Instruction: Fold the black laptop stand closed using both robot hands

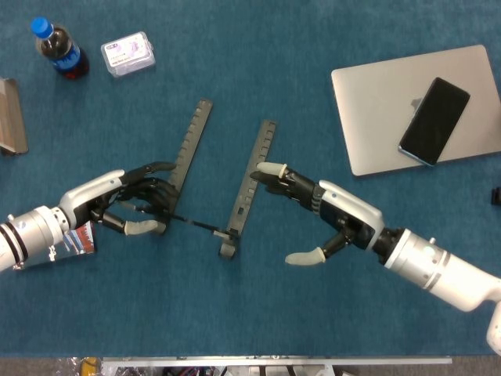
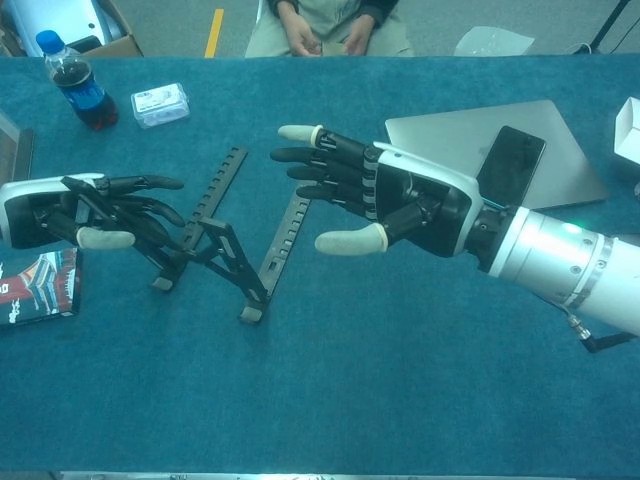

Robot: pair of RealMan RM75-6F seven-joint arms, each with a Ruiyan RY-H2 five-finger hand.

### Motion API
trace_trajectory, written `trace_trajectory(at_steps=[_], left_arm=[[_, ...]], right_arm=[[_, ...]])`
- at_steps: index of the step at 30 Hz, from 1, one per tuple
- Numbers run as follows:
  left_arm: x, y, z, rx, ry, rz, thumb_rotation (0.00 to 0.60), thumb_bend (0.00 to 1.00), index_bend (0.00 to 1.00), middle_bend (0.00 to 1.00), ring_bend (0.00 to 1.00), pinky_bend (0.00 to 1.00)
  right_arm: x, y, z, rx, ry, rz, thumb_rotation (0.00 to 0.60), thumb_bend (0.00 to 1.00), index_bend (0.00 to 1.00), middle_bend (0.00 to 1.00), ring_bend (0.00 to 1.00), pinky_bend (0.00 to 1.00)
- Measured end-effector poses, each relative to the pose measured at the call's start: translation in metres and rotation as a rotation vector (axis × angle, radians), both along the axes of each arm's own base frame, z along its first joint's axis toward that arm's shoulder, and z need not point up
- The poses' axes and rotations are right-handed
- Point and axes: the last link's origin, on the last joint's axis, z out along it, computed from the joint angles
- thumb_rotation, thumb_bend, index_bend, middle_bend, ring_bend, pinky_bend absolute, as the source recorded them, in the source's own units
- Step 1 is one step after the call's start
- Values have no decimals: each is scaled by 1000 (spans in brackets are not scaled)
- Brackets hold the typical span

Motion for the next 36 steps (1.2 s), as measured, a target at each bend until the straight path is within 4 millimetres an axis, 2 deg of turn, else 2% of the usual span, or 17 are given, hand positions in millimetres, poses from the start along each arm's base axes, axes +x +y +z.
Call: trace_trajectory(at_steps=[4, 11, 18, 22, 29, 36], left_arm=[[1, 0, 1, 10, -5, 0, 520, 280, 39, 222, 246, 229], [3, 2, 7, 60, 18, -35, 517, 280, 39, 158, 100, 173], [7, 3, 16, 160, 50, -88, 517, 280, 39, 145, 78, 139], [10, 3, 25, 230, 69, -109, 519, 280, 39, 143, 77, 127], [9, 0, 38, 322, 96, -110, 519, 280, 39, 142, 74, 114], [5, -2, 44, 357, 96, -90, 517, 280, 39, 141, 65, 114]], right_arm=[[0, 2, 2, 4, -7, 9, 600, 89, 38, 70, 0, 34], [0, 11, 14, 25, -17, 68, 600, 90, 19, 66, 0, 34], [-4, 19, 32, 49, -40, 145, 600, 90, 11, 61, 0, 34], [-2, 25, 36, 71, -47, 186, 600, 90, 11, 60, 0, 33], [3, 30, 33, 107, -43, 239, 600, 90, 10, 60, 0, 33], [10, 29, 14, 140, -13, 251, 600, 90, 10, 60, 0, 34]])
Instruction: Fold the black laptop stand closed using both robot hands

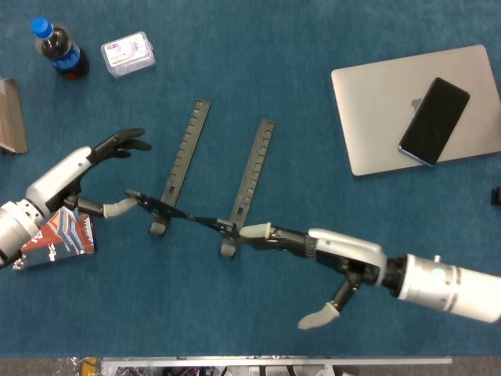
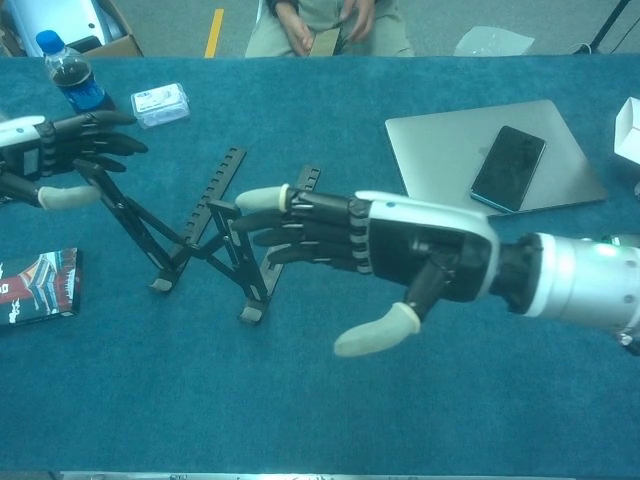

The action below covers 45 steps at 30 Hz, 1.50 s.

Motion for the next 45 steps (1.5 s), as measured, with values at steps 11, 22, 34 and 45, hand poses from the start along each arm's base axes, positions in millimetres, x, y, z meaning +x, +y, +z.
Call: trace_trajectory(at_steps=[11, 22, 34, 45], left_arm=[[-6, 1, 20, 91, -13, 23, 515, 280, 39, 78, 0, 57], [-13, 0, 30, 140, -23, 41, 517, 280, 39, 22, 0, 32], [-15, -2, 26, 109, 6, 29, 518, 280, 39, 25, 0, 32], [-15, -1, 17, 93, 130, -18, 600, 280, 138, 165, 104, 37]], right_arm=[[17, -12, -44, -4, 56, 26, 600, 90, 10, 60, 0, 33], [8, -28, -57, -81, 121, -12, 600, 92, 10, 59, 0, 34], [-8, -32, -36, -132, 129, -62, 600, 92, 0, 60, 0, 33], [-19, -32, -16, -240, 204, 29, 600, 92, 0, 60, 0, 33]])
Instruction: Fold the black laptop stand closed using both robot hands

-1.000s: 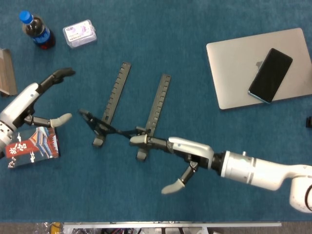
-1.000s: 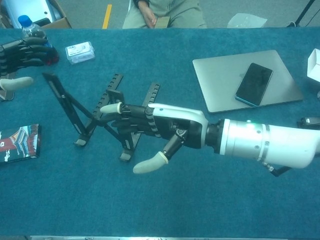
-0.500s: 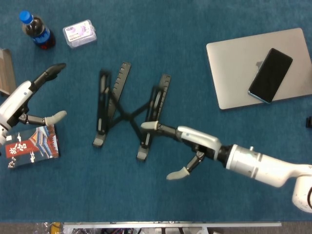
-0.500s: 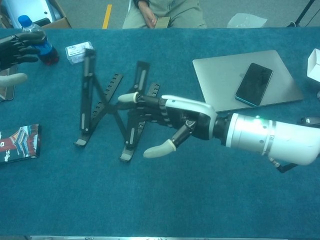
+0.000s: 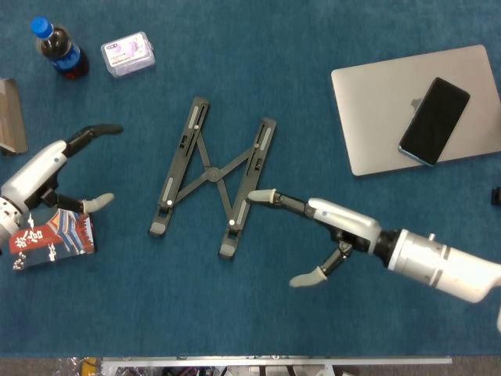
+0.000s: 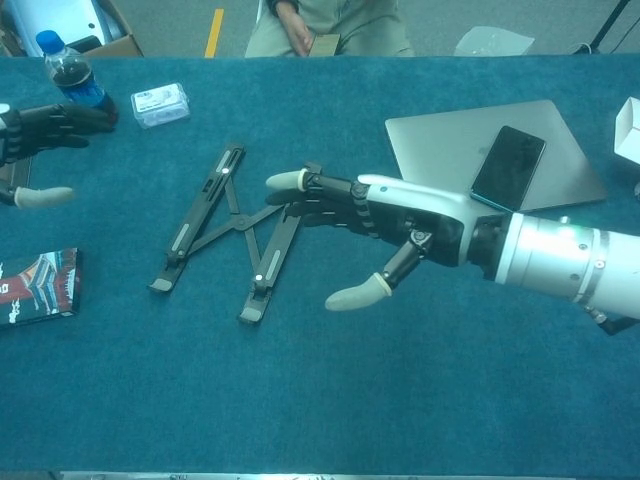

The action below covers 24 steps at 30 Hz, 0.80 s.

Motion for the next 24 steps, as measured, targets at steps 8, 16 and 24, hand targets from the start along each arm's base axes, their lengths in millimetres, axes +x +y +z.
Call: trace_trajectory(at_steps=[8, 16, 24], left_arm=[[2, 2, -12, 15, 162, -69, 600, 280, 173, 228, 153, 44], [6, 2, -26, 19, 286, -132, 600, 280, 206, 266, 170, 44], [14, 1, -43, 35, 393, -186, 600, 280, 209, 293, 192, 44]], right_arm=[[-10, -7, 11, -137, 121, 85, 600, 92, 0, 59, 0, 32], [-19, -14, 16, -291, 243, 193, 600, 92, 0, 59, 0, 32], [-30, -25, 16, -516, 458, 373, 600, 91, 0, 59, 0, 32]])
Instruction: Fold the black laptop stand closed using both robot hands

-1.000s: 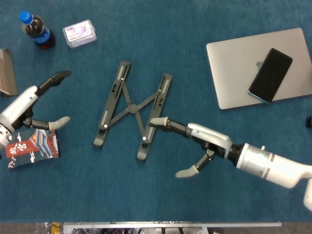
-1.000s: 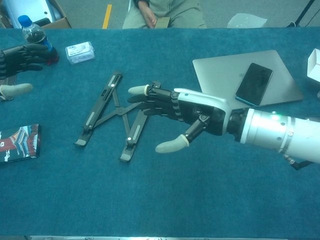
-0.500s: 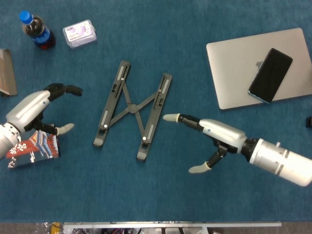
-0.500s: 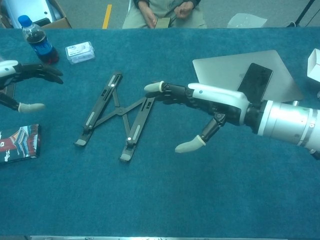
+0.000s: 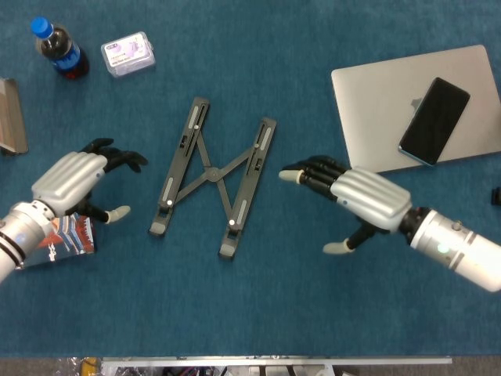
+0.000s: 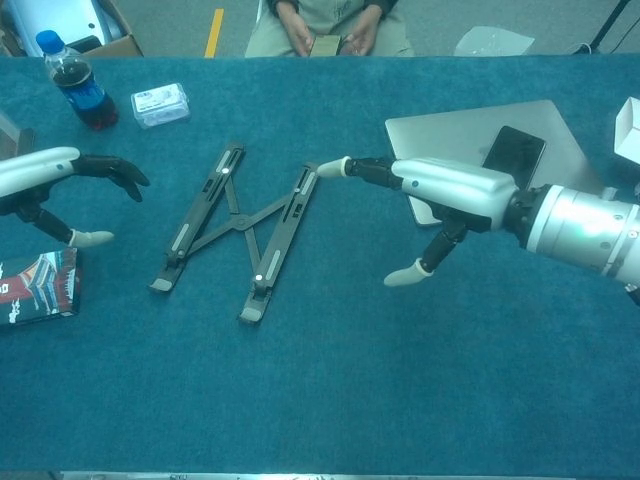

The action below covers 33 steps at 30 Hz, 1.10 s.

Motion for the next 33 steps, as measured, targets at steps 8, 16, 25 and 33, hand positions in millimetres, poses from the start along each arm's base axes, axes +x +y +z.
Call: trace_trajectory(at_steps=[8, 16, 25, 33], left_arm=[[0, -2, 2, 53, -3, 23, 600, 280, 198, 280, 192, 44], [1, -7, -4, -13, -54, 101, 586, 280, 180, 281, 192, 44], [6, -3, -18, -102, -43, 113, 321, 280, 255, 207, 140, 44], [5, 0, -28, -95, 59, 45, 222, 280, 254, 80, 2, 43]], right_arm=[[-6, -20, -8, -104, 146, 57, 600, 87, 0, 59, 0, 32], [-3, -31, -21, -170, 191, 84, 600, 46, 0, 51, 0, 32], [10, -41, -28, -245, 187, 95, 600, 30, 0, 48, 0, 32], [17, -43, -35, -256, 206, 111, 600, 30, 0, 27, 0, 32]])
